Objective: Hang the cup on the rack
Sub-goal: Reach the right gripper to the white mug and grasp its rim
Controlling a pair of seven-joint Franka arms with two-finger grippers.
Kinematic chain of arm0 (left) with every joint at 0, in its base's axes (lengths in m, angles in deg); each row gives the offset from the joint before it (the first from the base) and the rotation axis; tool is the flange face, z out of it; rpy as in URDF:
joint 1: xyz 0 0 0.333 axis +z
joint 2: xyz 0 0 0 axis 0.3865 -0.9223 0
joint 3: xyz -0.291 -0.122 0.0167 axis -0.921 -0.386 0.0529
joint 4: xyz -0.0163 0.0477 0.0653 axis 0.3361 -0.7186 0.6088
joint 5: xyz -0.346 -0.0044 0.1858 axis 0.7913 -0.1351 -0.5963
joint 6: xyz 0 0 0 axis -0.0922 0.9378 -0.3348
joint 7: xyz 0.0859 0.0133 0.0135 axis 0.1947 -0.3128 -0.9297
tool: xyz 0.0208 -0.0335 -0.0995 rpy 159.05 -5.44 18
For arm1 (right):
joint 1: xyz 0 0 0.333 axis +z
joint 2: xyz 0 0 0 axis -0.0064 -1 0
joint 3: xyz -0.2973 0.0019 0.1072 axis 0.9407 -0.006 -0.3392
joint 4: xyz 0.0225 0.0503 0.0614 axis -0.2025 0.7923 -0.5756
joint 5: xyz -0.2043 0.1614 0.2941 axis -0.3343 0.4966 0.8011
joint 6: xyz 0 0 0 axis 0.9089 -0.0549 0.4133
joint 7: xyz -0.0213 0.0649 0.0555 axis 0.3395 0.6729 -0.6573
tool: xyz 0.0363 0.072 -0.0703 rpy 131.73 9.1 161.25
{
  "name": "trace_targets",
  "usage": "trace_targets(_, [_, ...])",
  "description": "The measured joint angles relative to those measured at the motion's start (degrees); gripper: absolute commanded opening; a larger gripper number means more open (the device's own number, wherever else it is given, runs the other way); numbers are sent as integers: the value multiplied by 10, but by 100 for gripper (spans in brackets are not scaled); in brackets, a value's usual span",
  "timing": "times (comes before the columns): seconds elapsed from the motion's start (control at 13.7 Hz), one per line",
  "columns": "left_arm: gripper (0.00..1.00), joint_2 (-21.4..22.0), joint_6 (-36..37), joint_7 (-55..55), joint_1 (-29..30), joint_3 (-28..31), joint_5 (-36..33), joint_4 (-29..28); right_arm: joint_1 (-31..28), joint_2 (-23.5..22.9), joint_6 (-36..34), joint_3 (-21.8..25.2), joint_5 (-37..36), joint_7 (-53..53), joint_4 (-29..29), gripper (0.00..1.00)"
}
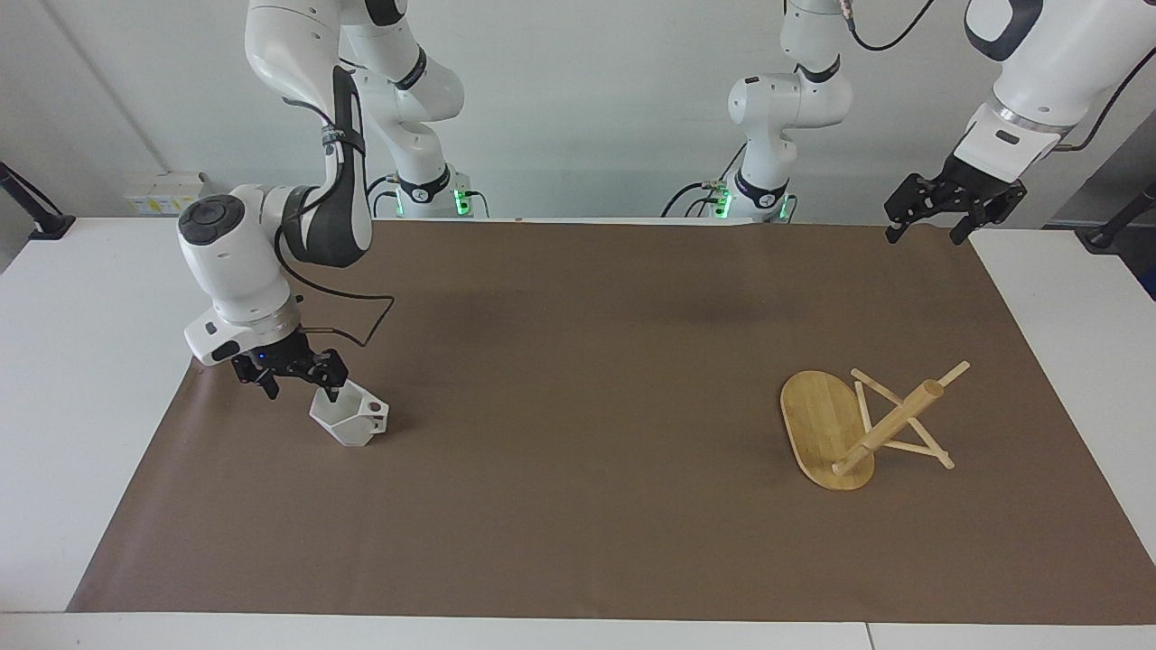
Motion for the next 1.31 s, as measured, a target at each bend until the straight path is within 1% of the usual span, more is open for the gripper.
trace_targets(0.29, [100, 0, 0, 0, 0, 0, 0, 0, 0, -26, 23, 0, 0, 0, 1, 99])
trace_targets(0.44, [100, 0, 0, 0, 0, 0, 0, 0, 0, -29, 24, 0, 0, 0, 1, 92])
trace_targets(0.51, [100, 0, 0, 0, 0, 0, 0, 0, 0, -29, 24, 0, 0, 0, 1, 85])
trace_targets(0.66, [100, 0, 0, 0, 0, 0, 0, 0, 0, -29, 24, 0, 0, 0, 1, 77])
trace_targets(0.95, [100, 0, 0, 0, 0, 0, 0, 0, 0, -29, 22, 0, 0, 0, 1, 41])
trace_targets(1.02, [100, 0, 0, 0, 0, 0, 0, 0, 0, -29, 22, 0, 0, 0, 0, 34])
trace_targets(1.1, [100, 0, 0, 0, 0, 0, 0, 0, 0, -29, 22, 0, 0, 0, 0, 29])
trace_targets(1.31, [100, 0, 0, 0, 0, 0, 0, 0, 0, -29, 22, 0, 0, 0, 0, 21])
